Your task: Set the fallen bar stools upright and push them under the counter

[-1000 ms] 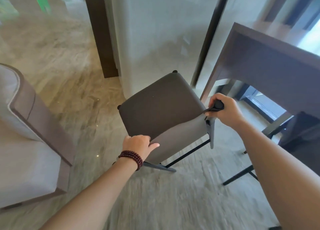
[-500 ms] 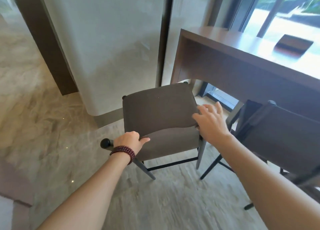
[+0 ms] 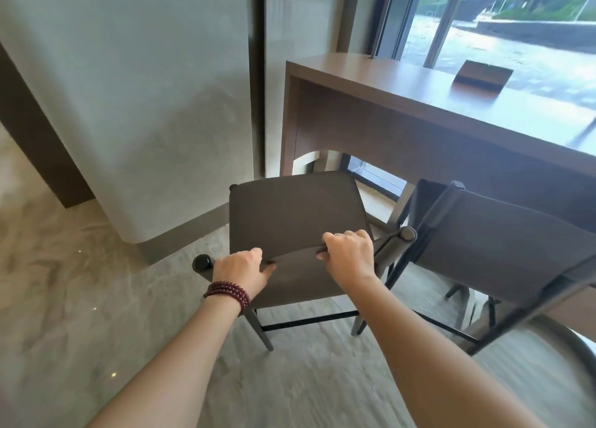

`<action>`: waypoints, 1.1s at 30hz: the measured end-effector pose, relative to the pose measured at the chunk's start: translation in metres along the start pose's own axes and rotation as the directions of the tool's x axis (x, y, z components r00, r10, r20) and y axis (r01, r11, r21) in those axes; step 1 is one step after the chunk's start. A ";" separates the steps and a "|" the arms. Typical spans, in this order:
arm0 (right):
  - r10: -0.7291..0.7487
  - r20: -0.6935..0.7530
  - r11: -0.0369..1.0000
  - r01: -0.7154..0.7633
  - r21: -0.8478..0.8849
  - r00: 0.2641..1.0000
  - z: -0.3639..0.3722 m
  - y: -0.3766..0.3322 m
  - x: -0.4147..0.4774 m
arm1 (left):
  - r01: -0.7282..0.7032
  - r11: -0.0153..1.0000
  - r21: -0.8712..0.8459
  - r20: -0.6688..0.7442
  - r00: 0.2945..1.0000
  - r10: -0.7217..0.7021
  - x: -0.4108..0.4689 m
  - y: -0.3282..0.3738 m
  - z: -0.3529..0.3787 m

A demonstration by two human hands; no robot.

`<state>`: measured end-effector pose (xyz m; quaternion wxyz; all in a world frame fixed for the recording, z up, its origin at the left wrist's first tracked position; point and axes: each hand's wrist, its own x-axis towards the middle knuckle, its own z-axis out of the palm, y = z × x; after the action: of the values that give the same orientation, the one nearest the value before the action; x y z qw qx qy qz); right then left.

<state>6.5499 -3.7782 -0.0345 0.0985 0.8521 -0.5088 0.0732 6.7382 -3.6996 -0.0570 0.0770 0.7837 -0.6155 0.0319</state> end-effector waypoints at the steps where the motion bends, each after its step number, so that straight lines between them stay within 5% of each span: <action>1: 0.064 -0.003 0.998 -0.064 0.006 0.998 0.002 0.003 0.001 | -0.028 0.999 -0.018 -0.034 0.999 0.027 0.003 0.006 0.000; 5: 0.253 0.041 0.960 -0.257 0.114 0.966 0.012 0.016 0.007 | -0.138 0.990 -0.041 -0.096 0.986 0.134 0.019 0.023 0.000; 10: 0.235 0.172 0.934 -0.271 0.231 0.957 0.017 0.047 0.026 | -0.212 0.977 -0.033 -0.036 0.977 0.210 0.044 0.037 -0.004; 24: 0.367 0.243 0.876 -0.421 0.236 0.898 0.040 0.107 0.079 | -0.368 0.928 -0.059 0.057 0.927 0.371 0.136 0.076 0.006; 31: 0.403 0.236 0.845 -0.458 0.274 0.884 0.044 0.109 0.086 | -0.397 0.907 -0.137 -0.088 0.917 0.388 0.142 0.070 0.021; 33: 0.429 0.195 0.775 -0.470 0.422 0.882 0.038 0.110 0.080 | -0.377 0.902 -0.212 -0.111 0.926 0.361 0.140 0.073 0.020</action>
<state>6.4919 -3.9069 -0.0433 -0.1474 0.7067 -0.6696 0.1749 6.6997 -3.8540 -0.0505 0.1807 0.6374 -0.7491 0.0017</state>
